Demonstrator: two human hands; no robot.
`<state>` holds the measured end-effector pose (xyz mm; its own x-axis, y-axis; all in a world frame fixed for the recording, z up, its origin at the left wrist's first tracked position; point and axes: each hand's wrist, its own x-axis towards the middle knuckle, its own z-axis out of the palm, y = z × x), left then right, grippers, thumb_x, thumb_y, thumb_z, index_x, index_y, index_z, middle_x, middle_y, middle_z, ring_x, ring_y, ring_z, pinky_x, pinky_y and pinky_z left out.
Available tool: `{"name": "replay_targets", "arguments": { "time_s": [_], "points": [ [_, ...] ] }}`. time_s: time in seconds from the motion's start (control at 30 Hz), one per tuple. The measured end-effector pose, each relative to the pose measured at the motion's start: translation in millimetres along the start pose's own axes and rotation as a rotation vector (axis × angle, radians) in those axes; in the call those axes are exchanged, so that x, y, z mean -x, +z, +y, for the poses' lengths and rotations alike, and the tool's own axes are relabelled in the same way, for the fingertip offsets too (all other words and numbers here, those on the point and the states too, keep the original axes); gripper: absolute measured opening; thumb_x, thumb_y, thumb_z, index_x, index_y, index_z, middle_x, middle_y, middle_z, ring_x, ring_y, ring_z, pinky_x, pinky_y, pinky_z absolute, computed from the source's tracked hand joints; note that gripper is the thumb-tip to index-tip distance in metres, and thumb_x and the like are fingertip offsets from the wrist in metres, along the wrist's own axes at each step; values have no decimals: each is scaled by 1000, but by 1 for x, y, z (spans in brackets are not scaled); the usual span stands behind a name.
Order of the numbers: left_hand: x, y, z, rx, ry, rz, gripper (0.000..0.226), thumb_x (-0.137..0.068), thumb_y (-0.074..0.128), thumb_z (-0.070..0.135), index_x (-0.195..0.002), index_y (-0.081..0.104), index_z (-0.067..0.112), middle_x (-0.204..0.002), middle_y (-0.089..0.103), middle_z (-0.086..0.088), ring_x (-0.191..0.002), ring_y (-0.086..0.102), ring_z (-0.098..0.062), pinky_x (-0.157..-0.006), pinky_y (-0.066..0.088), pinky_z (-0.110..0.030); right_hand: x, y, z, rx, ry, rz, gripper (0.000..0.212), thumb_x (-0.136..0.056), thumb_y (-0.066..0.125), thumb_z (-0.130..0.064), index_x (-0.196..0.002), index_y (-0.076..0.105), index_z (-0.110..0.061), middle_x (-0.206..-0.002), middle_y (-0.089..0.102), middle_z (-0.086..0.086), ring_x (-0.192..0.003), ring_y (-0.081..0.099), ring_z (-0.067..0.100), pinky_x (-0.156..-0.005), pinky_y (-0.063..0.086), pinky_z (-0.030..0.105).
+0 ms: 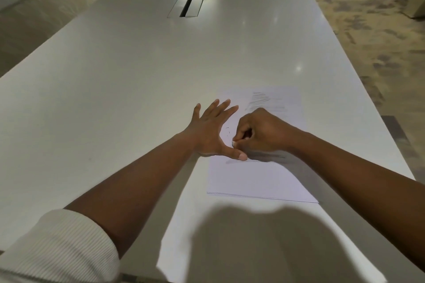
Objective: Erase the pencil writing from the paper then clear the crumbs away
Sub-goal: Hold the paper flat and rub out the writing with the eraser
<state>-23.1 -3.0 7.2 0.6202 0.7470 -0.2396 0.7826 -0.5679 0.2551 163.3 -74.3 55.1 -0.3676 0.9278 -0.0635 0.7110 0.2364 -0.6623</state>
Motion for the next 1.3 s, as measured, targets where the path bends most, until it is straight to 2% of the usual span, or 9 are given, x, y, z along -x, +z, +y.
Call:
{"name": "replay_targets", "arguments": {
  "time_s": [0.17, 0.23, 0.37, 0.53, 0.77, 0.93, 1.07, 1.2, 1.3],
  "points": [
    [2, 0, 0, 31, 1, 3, 144, -47, 51, 107, -162, -8, 42, -170, -18, 16, -154, -26, -8, -121, -19, -58, -25, -15, 13, 142, 77, 249, 11, -80, 70, -10, -71, 75, -9, -71, 70, 2, -69, 62, 15, -65, 41, 21],
    [2, 1, 0, 38, 5, 14, 144, -47, 51, 107, -162, -7, 43, -170, -17, 17, -154, -26, -7, -121, -19, -58, -29, -19, 17, 192, 95, 271, 10, -82, 69, -11, -76, 77, -7, -75, 70, 3, -72, 61, 15, -68, 42, 20],
    [0, 2, -2, 33, 6, 17, 144, -46, 50, 108, -162, -7, 44, -170, -17, 17, -153, -27, -7, -121, -19, -58, -13, -9, 12, 96, 34, 203, 21, -78, 70, -10, -59, 68, -17, -62, 64, -7, -58, 57, 4, -57, 34, 4],
    [-1, 2, -2, 7, 6, 14, 145, -46, 47, 109, -162, -8, 42, -170, -18, 16, -154, -26, -9, -121, -18, -59, 1, -4, 8, -2, -23, 26, 11, -77, 75, -14, -67, 74, -16, -68, 69, -6, -62, 63, 5, -56, 43, 9],
    [0, 2, -2, 23, 9, 20, 144, -46, 48, 109, -162, -8, 43, -171, -17, 15, -155, -25, -9, -121, -17, -60, -29, -6, 17, 132, 12, 273, 8, -82, 72, -12, -81, 78, -7, -80, 71, 5, -73, 63, 16, -69, 50, 28],
    [0, 3, -3, 23, 14, 23, 145, -46, 45, 110, -162, -8, 42, -171, -16, 15, -154, -25, -9, -122, -18, -58, -16, 4, 10, 70, -81, 152, 8, -79, 72, -10, -72, 75, -8, -70, 69, -1, -63, 60, 10, -58, 43, 16],
    [0, 3, -2, 27, 14, 32, 144, -46, 45, 109, -162, -6, 42, -171, -15, 15, -154, -25, -9, -121, -18, -58, -17, 4, 6, 36, -55, 112, 8, -78, 75, -10, -70, 75, -8, -66, 68, -3, -57, 58, 5, -56, 39, 12],
    [2, 5, -2, 32, 20, 64, 146, -43, 40, 111, -163, -5, 41, -171, -15, 14, -154, -25, -8, -122, -18, -58, -21, 3, 2, 59, 11, 90, 10, -78, 74, -10, -68, 73, -8, -61, 65, -7, -54, 55, 2, -57, 39, 17],
    [3, 8, -2, 37, 27, 83, 146, -44, 40, 111, -163, -5, 39, -172, -15, 12, -154, -25, -8, -121, -18, -59, -22, 3, 3, 66, 26, 93, 8, -78, 74, -11, -71, 74, -7, -69, 71, -1, -62, 61, 6, -62, 48, 22]
  ]
}}
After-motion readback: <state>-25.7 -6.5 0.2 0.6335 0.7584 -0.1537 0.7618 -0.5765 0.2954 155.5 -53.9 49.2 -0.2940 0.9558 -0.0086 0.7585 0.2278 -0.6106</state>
